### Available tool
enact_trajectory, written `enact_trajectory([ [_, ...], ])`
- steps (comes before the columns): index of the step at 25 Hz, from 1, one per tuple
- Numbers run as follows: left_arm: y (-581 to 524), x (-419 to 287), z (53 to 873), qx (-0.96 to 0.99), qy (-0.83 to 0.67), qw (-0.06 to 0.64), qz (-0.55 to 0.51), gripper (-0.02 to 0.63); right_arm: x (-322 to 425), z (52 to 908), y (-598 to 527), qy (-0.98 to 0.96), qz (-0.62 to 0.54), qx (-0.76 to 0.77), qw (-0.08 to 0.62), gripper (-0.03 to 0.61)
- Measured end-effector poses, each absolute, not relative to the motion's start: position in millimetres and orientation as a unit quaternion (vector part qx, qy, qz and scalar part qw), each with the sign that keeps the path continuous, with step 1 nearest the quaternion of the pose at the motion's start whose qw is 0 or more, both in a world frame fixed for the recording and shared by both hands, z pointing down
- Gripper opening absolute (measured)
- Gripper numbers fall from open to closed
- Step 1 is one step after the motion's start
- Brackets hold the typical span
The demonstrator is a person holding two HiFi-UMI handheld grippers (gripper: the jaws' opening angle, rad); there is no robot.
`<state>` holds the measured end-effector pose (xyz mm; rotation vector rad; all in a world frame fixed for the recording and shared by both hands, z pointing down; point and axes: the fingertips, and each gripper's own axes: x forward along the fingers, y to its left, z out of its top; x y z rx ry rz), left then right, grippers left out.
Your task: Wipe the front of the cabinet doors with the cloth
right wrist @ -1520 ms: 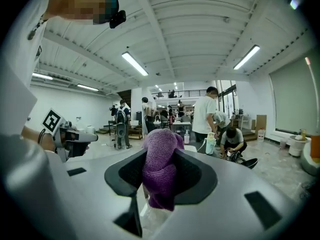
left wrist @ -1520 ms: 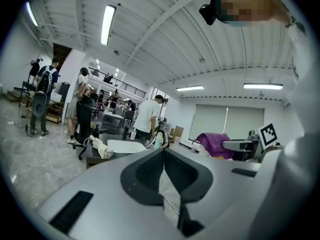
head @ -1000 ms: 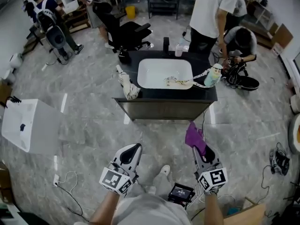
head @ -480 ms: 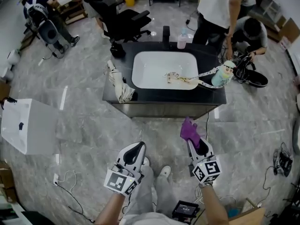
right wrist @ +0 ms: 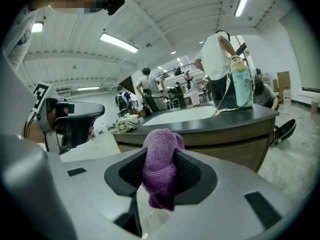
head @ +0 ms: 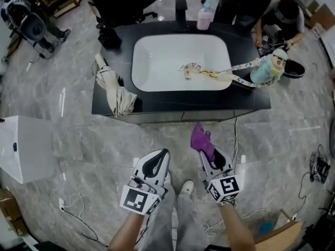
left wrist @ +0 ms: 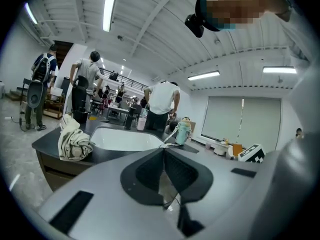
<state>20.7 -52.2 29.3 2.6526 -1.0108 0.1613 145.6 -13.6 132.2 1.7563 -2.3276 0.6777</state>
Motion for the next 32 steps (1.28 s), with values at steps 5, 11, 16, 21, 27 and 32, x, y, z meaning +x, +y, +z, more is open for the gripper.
enact_trajectory([
  [5, -75.6, 31.8, 86.2, 0.927, -0.334, 0.16, 0.064, 0.011, 146.4, 179.2, -34.6, -0.756, 0.232, 0.608, 0.074, 0.15],
  [11, -80.1, 50.8, 140.5, 0.934, -0.307, 0.169, 0.07, 0.011, 124.5, 221.8, -62.3, -0.775, 0.184, 0.594, 0.116, 0.151],
  [16, -88.8, 58.4, 177.8, 0.935, -0.297, 0.175, 0.08, 0.011, 127.1, 240.4, -95.9, -0.771, 0.183, 0.603, 0.094, 0.152],
  [21, -94.4, 58.0, 179.9, 0.932, -0.305, 0.184, 0.061, 0.011, 122.5, 247.2, -115.0, -0.764, 0.189, 0.609, 0.097, 0.152],
  [27, -90.5, 63.1, 182.2, 0.936, -0.293, 0.178, 0.076, 0.011, 125.0, 251.5, -131.7, -0.76, 0.192, 0.614, 0.098, 0.152],
  [32, -109.3, 69.4, 186.3, 0.921, -0.341, 0.176, 0.073, 0.011, 134.5, 257.4, -137.3, -0.767, 0.192, 0.603, 0.103, 0.152],
])
